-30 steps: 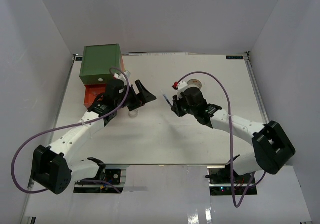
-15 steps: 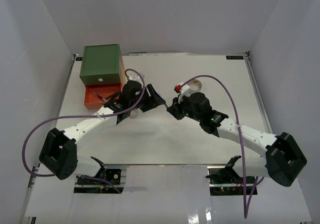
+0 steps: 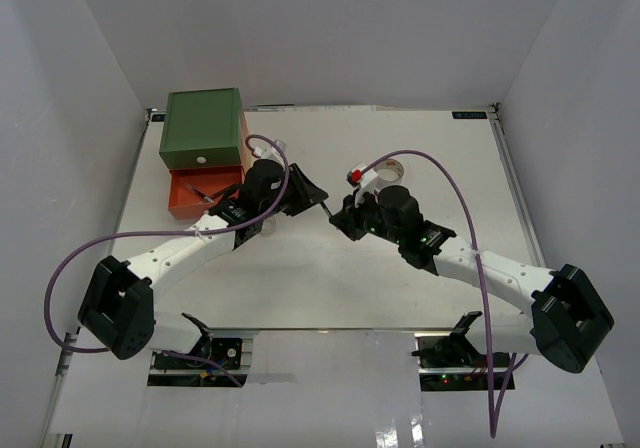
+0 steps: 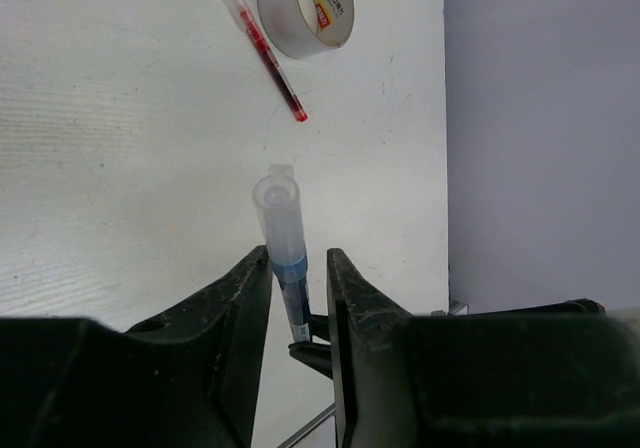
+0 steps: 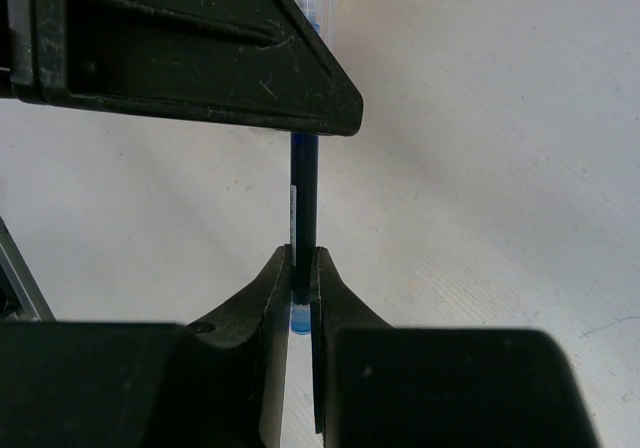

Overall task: Sort the stationery into containers
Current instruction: Place the pen in the drawer.

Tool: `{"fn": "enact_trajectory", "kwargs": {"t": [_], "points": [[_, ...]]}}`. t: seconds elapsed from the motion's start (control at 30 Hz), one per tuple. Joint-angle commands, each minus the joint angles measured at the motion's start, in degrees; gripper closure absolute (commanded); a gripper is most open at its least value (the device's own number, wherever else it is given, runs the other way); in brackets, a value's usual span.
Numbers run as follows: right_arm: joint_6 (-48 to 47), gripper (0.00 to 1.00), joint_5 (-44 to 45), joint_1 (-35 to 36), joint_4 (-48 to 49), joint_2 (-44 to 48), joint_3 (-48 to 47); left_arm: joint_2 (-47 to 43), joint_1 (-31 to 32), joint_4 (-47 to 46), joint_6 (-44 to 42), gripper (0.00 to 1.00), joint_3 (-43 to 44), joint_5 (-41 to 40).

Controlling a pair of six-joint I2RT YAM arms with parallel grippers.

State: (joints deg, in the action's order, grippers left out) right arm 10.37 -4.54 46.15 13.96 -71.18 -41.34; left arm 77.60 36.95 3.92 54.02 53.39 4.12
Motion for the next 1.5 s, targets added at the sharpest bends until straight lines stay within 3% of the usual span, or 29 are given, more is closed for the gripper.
{"fn": "enact_trajectory", "kwargs": {"t": [0.0,0.37,0.6,0.8,1.1,1.33,1.47], "points": [[0.62,0.9,-0.56,0.52,3.45,1.04,0.56,-0.17,0.4,-2.25,0.56,0.62,0.4,-1.13],[0.88,0.85,-0.39,0.87,3.45,0.6,0.47,-1.31,0.58,-2.25,0.82,0.92,-1.0,-2.36],[0.35,0.25,2.95,0.87,1.87,2.35,1.17,-4.03,0.06,-1.11,1.26,0.97,-2.76,-6.93],[-0.79,0.02,8.92,0.87,-1.56,4.81,1.96,-9.21,-6.53,3.01,1.7,0.98,-4.69,-7.02],[-1.14,0.08,11.92,0.69,-2.71,5.61,3.81,-21.44,-24.98,8.91,3.55,0.96,-8.3,-5.8],[-1.41,0.08,13.5,0.17,-2.88,6.4,5.22,-18.99,-40.52,8.3,3.99,0.91,-8.65,3.34],[-2.11,0.08,14.64,-0.01,-3.32,7.1,5.74,-15.38,-44.32,6.98,4.87,0.83,-7.95,6.86]]}}
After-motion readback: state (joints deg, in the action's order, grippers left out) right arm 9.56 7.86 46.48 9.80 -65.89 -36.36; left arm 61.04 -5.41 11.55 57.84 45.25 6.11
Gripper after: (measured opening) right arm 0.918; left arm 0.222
